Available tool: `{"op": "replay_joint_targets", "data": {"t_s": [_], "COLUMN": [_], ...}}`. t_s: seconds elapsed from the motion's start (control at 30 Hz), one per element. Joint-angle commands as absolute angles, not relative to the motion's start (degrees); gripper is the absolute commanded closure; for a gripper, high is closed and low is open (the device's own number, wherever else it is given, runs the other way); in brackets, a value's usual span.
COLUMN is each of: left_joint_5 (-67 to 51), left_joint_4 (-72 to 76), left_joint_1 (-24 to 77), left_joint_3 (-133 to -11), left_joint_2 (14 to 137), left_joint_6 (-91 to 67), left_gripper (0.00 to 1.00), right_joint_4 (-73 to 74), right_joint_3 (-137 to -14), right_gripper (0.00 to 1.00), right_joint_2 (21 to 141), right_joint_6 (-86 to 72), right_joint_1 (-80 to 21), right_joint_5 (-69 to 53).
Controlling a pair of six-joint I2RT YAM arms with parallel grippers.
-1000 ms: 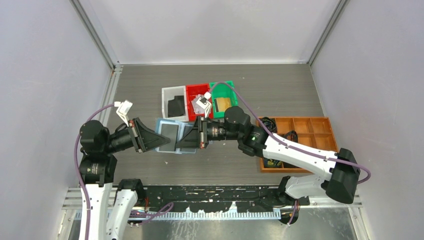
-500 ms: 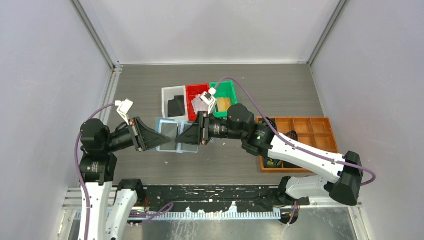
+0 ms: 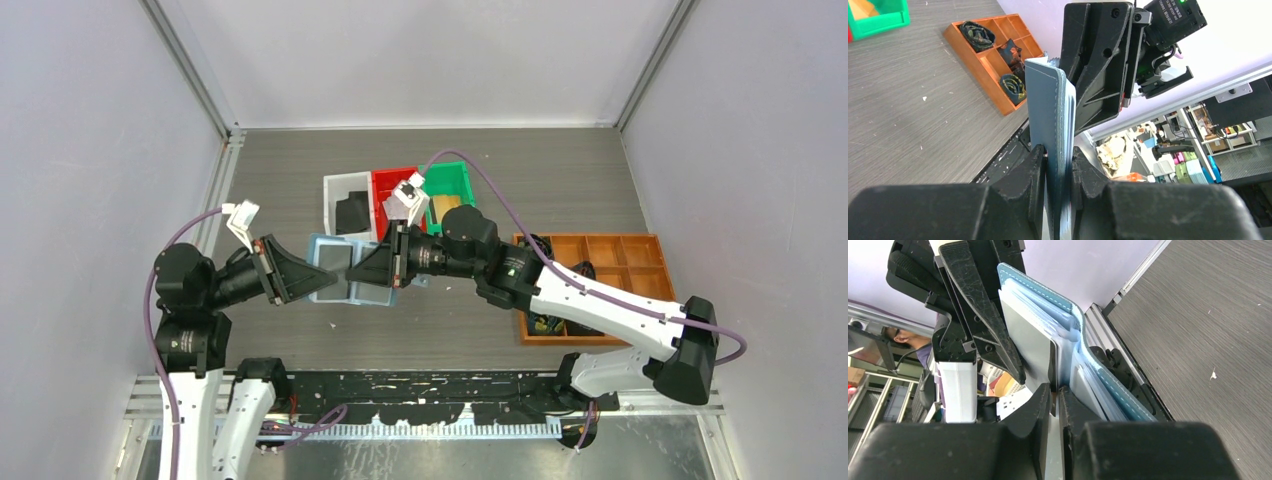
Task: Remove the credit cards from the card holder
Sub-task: Remove the credit card from the card holder.
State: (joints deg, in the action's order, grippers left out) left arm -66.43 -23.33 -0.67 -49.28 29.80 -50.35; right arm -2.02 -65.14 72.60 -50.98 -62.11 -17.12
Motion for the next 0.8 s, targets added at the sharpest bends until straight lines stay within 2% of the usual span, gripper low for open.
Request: {"op": "replay_joint_targets", "data": {"t_s": [0.0, 0.17, 0.3, 0.4, 0.5, 0.6, 0.67, 0.77], "left_joint_5": [-75.9, -76.1, -76.2, -76.6, -76.9, -77.0, -76.9, -76.5], "left_joint_4": [-17.7, -17.6, -16.8, -14.7, -14.1, -14.1, -14.0, -13.8], "left_joint_1": [0.6, 0.6, 0.6, 0.6, 0.6, 0.6, 0.6, 0.6], "left_joint_3": [-52.2, -51.6, -50.5, -49.6, -49.6, -49.8, -50.2, -50.7], "left_joint_2": [28.3, 28.2, 28.4, 28.7, 28.9, 28.9, 28.7, 28.3], "left_joint_6": [-53.0, -53.2, -54.6, -56.9, -57.8, -58.1, -58.3, -58.5], "left_gripper": [0.88, 0.71, 0.66, 0.66, 0.71, 0.87, 0.94, 0.98], "right_joint_4": [-7.8, -15.1, -19.8, -23.1, -24.3, -25.3, -25.7, -26.2], "right_joint_3": [-65.5, -60.6, -58.9, -58.5, -58.0, -56.6, -55.2, -52.6], "right_gripper": [0.86, 0.97, 0.99, 0.99, 0.99, 0.99, 0.99, 0.9], "right_joint_2": [74.1, 71.5, 71.0, 71.5, 71.4, 70.7, 69.8, 68.3], "right_joint_6": [-50.9, -52.3, -53.1, -54.2, -54.4, -54.3, -54.3, -54.2], "right_joint_1": [-63.6, -63.6, -63.5, -63.6, -63.6, -63.6, -63.6, -63.6], "right_joint_5": [-13.7, -15.7, -19.5, -22.4, -23.0, -22.9, -22.5, -20.9]}}
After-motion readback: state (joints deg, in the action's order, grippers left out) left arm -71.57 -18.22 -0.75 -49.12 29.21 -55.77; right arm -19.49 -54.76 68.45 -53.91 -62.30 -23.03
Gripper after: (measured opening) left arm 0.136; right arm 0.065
